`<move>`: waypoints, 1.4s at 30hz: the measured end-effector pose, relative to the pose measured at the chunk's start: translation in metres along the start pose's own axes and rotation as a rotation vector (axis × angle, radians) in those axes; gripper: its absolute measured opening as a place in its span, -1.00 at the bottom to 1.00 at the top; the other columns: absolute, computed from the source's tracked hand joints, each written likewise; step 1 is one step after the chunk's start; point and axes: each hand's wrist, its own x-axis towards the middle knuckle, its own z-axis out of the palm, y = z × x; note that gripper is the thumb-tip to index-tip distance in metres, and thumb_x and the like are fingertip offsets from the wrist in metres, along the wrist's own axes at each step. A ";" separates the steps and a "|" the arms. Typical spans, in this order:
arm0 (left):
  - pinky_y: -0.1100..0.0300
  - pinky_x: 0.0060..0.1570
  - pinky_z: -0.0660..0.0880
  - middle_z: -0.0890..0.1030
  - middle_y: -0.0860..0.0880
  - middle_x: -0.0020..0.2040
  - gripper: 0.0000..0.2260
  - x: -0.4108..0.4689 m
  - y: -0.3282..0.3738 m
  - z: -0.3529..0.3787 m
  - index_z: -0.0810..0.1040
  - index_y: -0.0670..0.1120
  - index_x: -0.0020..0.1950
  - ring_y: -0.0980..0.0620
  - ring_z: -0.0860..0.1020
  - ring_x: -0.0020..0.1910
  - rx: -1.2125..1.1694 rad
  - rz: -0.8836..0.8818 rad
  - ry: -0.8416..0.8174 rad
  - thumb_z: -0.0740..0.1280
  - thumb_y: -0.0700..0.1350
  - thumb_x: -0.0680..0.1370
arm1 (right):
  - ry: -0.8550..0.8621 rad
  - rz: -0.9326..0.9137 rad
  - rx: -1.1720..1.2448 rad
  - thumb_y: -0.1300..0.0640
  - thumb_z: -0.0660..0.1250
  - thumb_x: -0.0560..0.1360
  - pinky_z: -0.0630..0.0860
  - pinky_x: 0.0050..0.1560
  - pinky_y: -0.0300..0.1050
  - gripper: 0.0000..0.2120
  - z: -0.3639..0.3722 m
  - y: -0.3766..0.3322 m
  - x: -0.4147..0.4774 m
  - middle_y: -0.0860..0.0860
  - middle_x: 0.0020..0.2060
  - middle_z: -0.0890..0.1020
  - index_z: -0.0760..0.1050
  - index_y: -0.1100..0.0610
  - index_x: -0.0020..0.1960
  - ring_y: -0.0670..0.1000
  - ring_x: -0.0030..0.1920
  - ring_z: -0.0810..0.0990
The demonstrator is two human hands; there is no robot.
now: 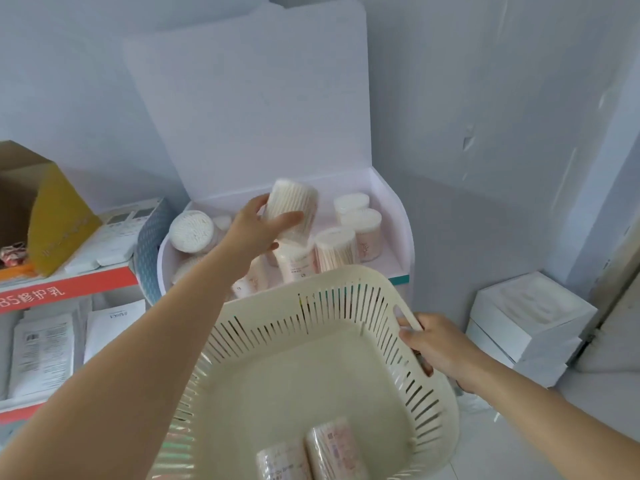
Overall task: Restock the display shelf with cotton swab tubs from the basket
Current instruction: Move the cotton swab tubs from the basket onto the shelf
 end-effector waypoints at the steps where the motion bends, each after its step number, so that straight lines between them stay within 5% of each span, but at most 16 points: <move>1: 0.00 0.11 0.55 0.51 -0.04 0.18 -0.34 0.011 0.000 0.002 0.34 0.04 0.40 -0.05 0.55 0.09 0.093 0.037 0.056 0.50 0.08 0.36 | -0.004 -0.001 -0.016 0.11 0.20 0.56 0.41 -0.26 -0.12 -0.78 0.000 0.000 0.001 0.19 -0.18 0.68 0.58 0.19 -0.07 0.03 -0.37 0.53; 8: 0.19 0.01 0.35 0.34 -0.06 0.25 -0.26 0.052 0.001 0.022 0.30 0.11 0.42 0.00 0.38 0.12 0.617 0.202 0.039 0.54 -0.05 0.31 | -0.029 -0.002 -0.087 0.08 0.19 0.53 0.38 -0.26 -0.13 -0.76 -0.002 0.006 0.011 0.08 -0.32 0.62 0.55 0.23 -0.07 0.00 -0.37 0.50; 14: 0.11 0.06 0.33 0.34 -0.13 0.22 -0.39 0.071 0.012 0.044 0.31 -0.07 0.24 -0.22 0.37 0.16 0.942 0.476 0.072 0.51 -0.13 0.27 | -0.011 0.012 -0.094 0.10 0.20 0.53 0.35 -0.28 -0.13 -0.77 -0.002 0.005 0.013 0.08 -0.35 0.51 0.45 0.27 -0.15 0.03 -0.37 0.43; 19: -0.06 0.32 0.26 0.23 -0.14 0.42 -0.38 0.084 0.003 0.069 0.31 0.05 0.42 -0.25 0.29 0.33 0.986 0.437 -0.029 0.46 0.05 0.41 | 0.003 0.019 -0.078 0.08 0.21 0.54 0.34 -0.27 -0.12 -0.79 0.001 0.006 0.012 0.06 -0.39 0.47 0.45 0.18 -0.20 0.03 -0.38 0.40; 28: -0.06 0.40 0.20 0.29 -0.06 0.48 -0.49 0.098 -0.029 0.074 0.19 0.03 0.51 -0.11 0.22 0.46 0.896 0.305 -0.251 0.19 0.11 0.58 | 0.038 0.057 -0.027 0.07 0.23 0.53 0.33 -0.27 -0.07 -0.78 0.008 0.003 0.007 0.04 -0.43 0.44 0.43 0.14 -0.25 0.05 -0.39 0.38; 33: -0.06 0.41 0.18 0.33 -0.07 0.46 -0.55 0.077 -0.026 0.069 0.31 -0.01 0.45 -0.12 0.20 0.46 0.811 0.508 -0.109 0.19 0.10 0.59 | 0.049 0.070 -0.028 0.10 0.23 0.52 0.35 -0.23 -0.09 -0.83 0.015 -0.002 0.002 0.05 -0.38 0.50 0.47 0.17 -0.17 0.05 -0.37 0.43; 37: 0.25 0.00 0.32 0.49 -0.09 0.02 -0.71 0.017 -0.015 0.072 0.54 -0.13 0.11 -0.02 0.44 0.01 0.607 0.885 0.047 0.23 0.05 0.57 | 0.066 0.065 -0.024 0.08 0.21 0.53 0.37 -0.22 -0.10 -0.78 0.017 -0.004 -0.001 0.10 -0.27 0.60 0.53 0.23 -0.04 0.05 -0.31 0.50; 40: 0.24 -0.29 0.35 0.47 0.05 -0.26 -0.64 -0.045 -0.022 0.072 0.52 -0.09 -0.15 0.10 0.41 -0.32 0.599 0.903 -0.308 0.18 0.20 0.51 | 0.085 0.046 -0.017 0.09 0.22 0.53 0.40 -0.21 -0.09 -0.81 0.018 -0.005 -0.006 0.19 -0.20 0.66 0.54 0.19 -0.06 0.07 -0.30 0.52; 42: 0.22 -0.23 0.44 0.51 0.10 -0.28 -0.62 -0.077 -0.040 0.072 0.52 -0.01 -0.17 0.12 0.47 -0.30 0.779 0.740 -0.652 0.20 0.30 0.46 | 0.099 0.041 -0.016 0.10 0.22 0.53 0.44 -0.19 -0.07 -0.83 0.018 -0.006 -0.009 0.21 -0.14 0.67 0.55 0.15 -0.08 0.09 -0.28 0.55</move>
